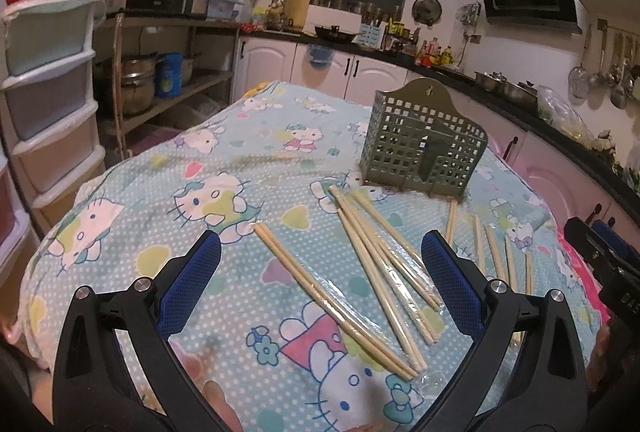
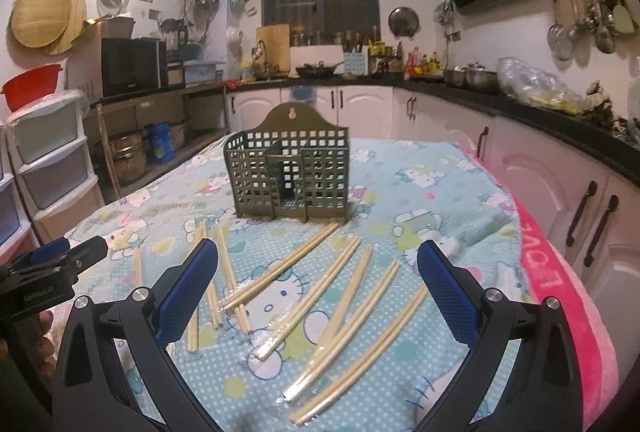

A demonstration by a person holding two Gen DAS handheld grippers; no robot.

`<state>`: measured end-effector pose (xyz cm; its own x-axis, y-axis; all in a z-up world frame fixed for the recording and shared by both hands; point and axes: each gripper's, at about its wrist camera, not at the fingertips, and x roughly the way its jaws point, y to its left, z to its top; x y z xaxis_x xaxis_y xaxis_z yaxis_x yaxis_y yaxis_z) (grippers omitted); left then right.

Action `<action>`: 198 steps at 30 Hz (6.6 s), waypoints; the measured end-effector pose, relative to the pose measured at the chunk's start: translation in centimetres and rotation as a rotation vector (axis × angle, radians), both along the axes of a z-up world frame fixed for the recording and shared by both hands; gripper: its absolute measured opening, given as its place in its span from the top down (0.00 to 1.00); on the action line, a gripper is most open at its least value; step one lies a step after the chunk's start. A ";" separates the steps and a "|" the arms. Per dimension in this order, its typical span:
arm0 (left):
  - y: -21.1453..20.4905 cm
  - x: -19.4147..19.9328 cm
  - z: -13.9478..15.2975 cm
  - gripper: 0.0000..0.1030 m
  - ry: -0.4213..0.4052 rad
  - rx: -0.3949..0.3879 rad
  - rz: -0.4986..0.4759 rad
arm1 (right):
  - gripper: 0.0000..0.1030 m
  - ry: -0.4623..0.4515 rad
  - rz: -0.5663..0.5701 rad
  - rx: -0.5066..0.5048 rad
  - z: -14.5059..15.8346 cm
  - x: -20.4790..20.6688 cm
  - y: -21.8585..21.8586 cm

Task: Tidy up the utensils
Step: 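Lower the left tool and close it on a wrapped chopstick while the right tool grasps another, then lift the held chopsticks upright with both tools and carry them over the green caddy, then lower the chopsticks into the green caddy and open both tools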

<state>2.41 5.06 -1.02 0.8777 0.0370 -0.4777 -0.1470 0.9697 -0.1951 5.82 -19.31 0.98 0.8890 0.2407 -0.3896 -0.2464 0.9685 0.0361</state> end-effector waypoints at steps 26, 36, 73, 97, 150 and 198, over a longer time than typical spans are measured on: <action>4.4 7.7 -3.5 0.38 0.328 -0.249 -0.081 | 0.17 0.312 0.060 -0.006 -2.1 12.9 4.2; 4.9 9.9 -5.0 0.62 0.408 -0.329 -0.088 | 0.43 0.512 -0.025 0.059 -5.8 18.8 3.6; 3.0 13.7 0.6 0.99 0.340 -0.170 -0.199 | 0.94 0.524 0.050 0.348 -3.1 20.3 -1.7; -1.0 18.0 17.5 0.99 -0.052 -0.085 -0.309 | 0.94 -0.006 0.224 0.309 11.7 19.6 -1.1; -3.0 27.6 11.0 0.99 -0.262 0.001 -0.182 | 0.94 -0.275 0.025 0.154 6.2 30.8 0.9; -0.7 20.6 8.3 0.15 -0.010 -0.100 -0.210 | 0.56 0.018 0.051 0.161 3.8 21.4 -3.5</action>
